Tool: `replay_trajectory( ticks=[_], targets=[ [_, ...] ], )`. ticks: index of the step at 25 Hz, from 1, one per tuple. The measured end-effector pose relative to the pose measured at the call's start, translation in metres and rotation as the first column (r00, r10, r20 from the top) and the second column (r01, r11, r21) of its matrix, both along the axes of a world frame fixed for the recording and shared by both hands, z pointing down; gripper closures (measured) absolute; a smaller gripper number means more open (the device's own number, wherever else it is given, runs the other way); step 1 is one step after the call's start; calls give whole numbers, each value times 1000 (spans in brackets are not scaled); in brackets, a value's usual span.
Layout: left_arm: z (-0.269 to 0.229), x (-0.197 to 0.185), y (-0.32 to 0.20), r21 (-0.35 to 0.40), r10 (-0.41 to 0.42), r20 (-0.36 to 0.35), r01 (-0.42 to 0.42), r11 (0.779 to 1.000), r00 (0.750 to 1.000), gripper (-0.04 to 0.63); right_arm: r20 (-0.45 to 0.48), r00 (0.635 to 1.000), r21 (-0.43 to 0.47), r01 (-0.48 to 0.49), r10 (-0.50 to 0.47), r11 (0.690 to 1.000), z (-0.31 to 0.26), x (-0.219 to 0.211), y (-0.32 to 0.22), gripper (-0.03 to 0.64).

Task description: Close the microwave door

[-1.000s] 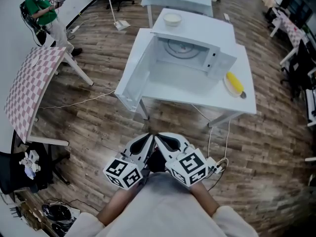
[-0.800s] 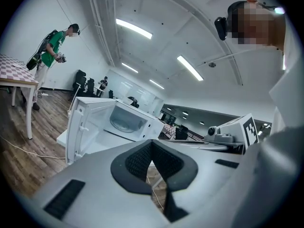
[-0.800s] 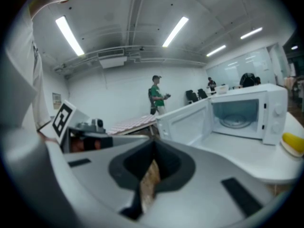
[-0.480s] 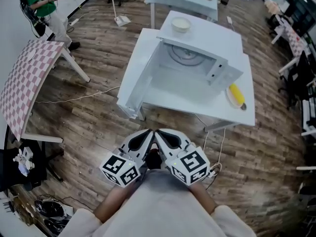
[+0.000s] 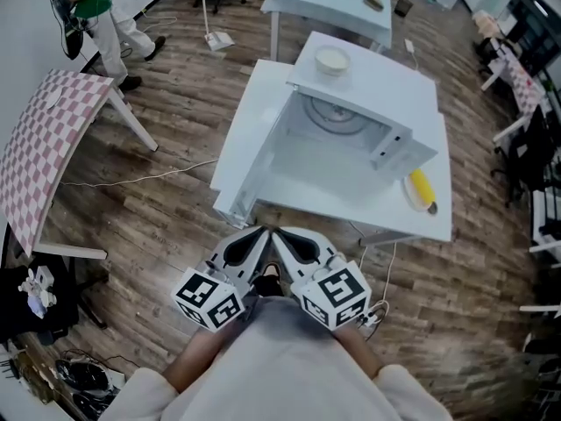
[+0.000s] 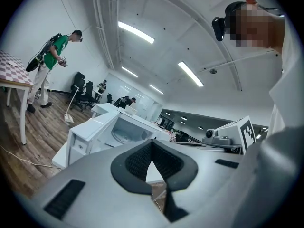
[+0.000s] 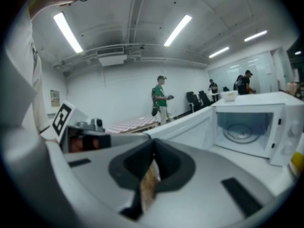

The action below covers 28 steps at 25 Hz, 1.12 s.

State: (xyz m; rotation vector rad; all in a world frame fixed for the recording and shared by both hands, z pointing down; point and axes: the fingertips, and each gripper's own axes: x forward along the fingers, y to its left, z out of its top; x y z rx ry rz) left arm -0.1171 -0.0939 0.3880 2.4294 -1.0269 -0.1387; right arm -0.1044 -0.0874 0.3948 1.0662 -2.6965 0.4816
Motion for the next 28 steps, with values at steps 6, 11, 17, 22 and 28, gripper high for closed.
replay_trajectory(
  ticks=[6,11,17,22,28],
  targets=[
    [-9,-3,-22,33,26,0,-26,999,1000,578,9,999,25,-32,32,999,-7,-3,-22,594],
    [-12,-12,-30,42,23,-12,-23,999,1000,578,21,999,38,-41,40,998,-9,-11,-28,594],
    [-14,-22,-31,39,-21,-19,22,999,1000,578,49,999,27,-17,16,999,-9,-20,-28,594],
    [-21,-36,-37,42,-51,-36,53,998,998,578,74,997,35,23,-26,999,-13,-30,-36,594],
    [-27,-54,-48,46,-107,-48,109,993,993,578,84,996,21,43,-45,999,-11,-32,-46,594]
  ],
)
